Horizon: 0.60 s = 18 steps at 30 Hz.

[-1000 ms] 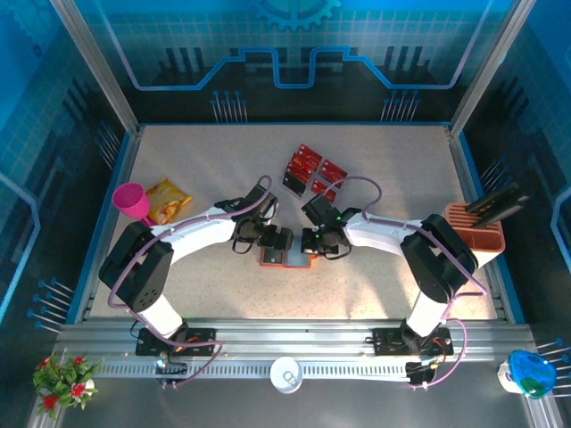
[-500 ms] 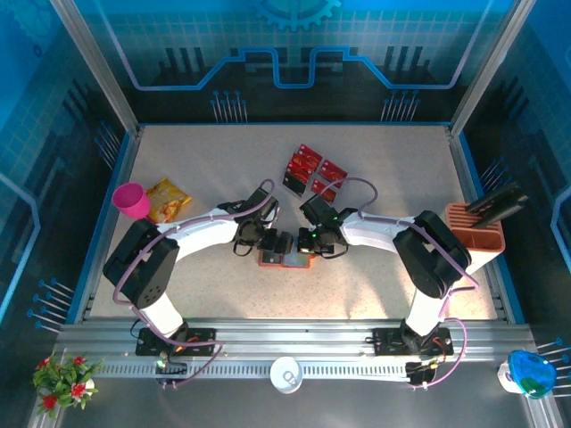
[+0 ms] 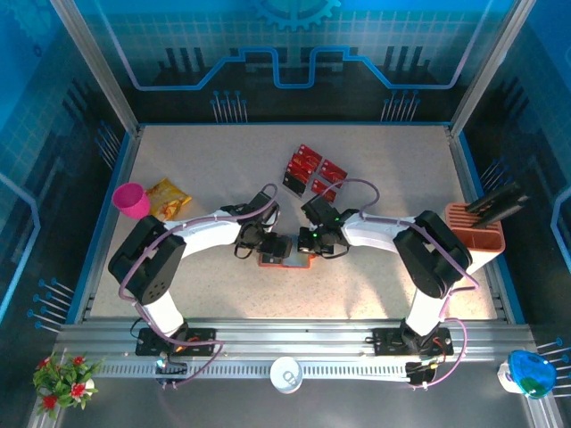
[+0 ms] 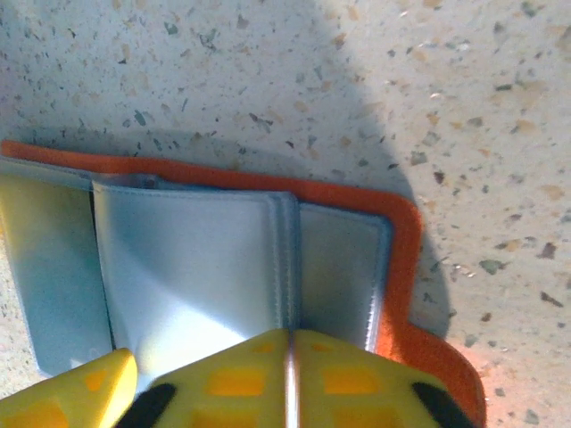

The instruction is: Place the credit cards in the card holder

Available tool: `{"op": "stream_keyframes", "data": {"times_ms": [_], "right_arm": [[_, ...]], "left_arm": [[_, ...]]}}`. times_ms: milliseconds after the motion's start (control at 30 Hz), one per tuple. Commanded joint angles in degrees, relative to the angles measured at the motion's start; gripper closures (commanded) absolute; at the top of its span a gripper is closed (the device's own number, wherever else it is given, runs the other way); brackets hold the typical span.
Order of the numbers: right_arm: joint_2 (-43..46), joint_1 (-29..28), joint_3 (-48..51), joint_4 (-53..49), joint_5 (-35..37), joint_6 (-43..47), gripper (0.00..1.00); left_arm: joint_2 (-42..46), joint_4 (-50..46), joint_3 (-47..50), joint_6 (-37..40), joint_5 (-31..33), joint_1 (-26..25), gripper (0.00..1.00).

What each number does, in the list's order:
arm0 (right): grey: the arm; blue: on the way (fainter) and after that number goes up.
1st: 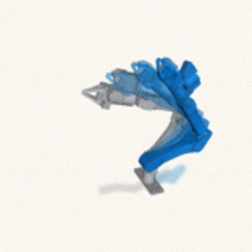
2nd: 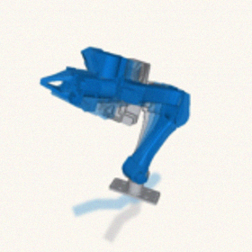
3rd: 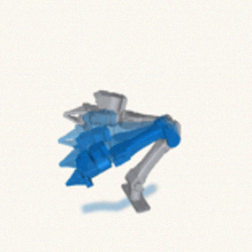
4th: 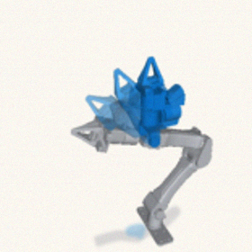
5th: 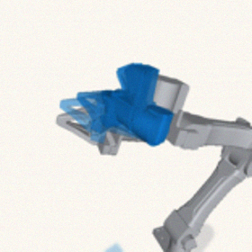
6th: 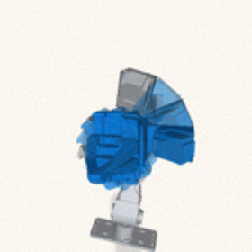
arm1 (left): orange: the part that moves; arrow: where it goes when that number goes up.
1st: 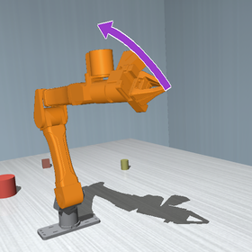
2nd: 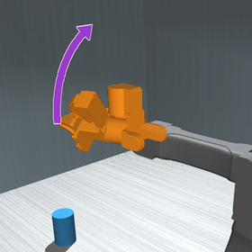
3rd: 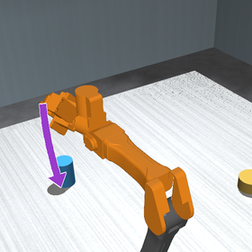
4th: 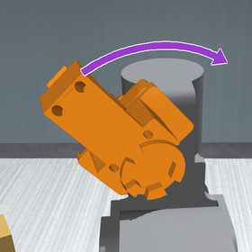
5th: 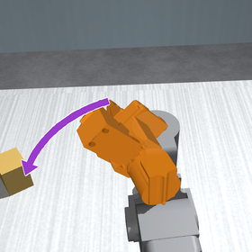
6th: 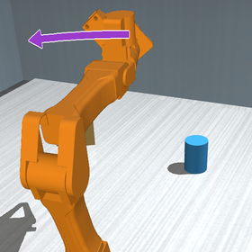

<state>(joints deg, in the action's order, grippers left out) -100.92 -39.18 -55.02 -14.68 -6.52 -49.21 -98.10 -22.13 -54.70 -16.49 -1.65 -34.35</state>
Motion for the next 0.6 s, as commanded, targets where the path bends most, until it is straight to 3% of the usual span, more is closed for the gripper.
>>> {"op": "stream_keyframes", "data": {"times_ms": [0,400,567], "right_arm": [[1.38,1.36,1.83,-0.40,0.06,-1.23,0.78],[0.82,1.92,2.81,0.85,-0.68,-2.26,0.59],[1.24,2.00,3.17,1.61,-1.12,-2.50,0.57]], "left_arm": [[-3.06,-1.27,3.10,0.41,0.19,-0.13,0.03],[-3.88,-0.91,3.85,-0.12,-0.73,-0.19,0.10],[-3.91,-0.87,3.98,-0.16,-0.81,-0.06,0.11]]}}
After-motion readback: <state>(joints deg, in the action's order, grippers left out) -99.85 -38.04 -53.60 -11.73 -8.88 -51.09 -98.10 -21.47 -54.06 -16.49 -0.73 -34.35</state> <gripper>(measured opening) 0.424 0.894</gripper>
